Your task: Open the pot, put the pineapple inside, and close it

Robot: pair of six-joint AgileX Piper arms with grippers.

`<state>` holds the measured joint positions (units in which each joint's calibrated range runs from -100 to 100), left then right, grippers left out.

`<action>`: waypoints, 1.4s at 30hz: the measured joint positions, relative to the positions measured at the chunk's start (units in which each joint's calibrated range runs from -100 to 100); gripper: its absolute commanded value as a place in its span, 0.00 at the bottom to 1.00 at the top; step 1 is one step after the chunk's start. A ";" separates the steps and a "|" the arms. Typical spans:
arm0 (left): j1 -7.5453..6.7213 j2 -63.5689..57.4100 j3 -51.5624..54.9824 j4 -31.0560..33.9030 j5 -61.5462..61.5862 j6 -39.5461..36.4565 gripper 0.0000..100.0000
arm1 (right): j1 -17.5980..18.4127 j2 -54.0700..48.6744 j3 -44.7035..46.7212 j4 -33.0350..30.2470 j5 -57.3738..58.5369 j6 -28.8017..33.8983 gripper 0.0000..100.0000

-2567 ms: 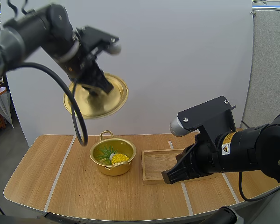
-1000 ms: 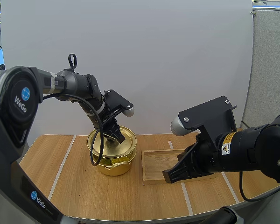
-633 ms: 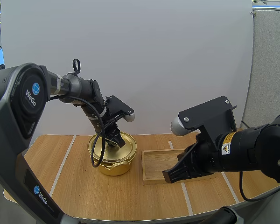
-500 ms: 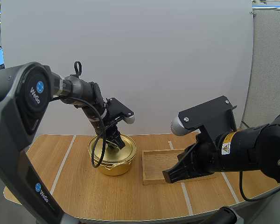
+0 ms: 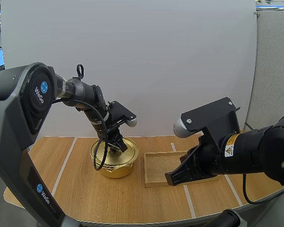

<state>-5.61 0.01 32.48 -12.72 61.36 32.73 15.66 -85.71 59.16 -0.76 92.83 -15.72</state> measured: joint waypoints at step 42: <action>0.00 -47.77 -37.44 7.84 37.59 -11.76 1.00 | -0.75 -0.04 0.00 0.00 0.54 0.00 0.00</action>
<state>-5.61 -47.76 -4.96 -4.89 98.95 20.97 14.91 -85.75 59.16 -0.76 93.38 -15.72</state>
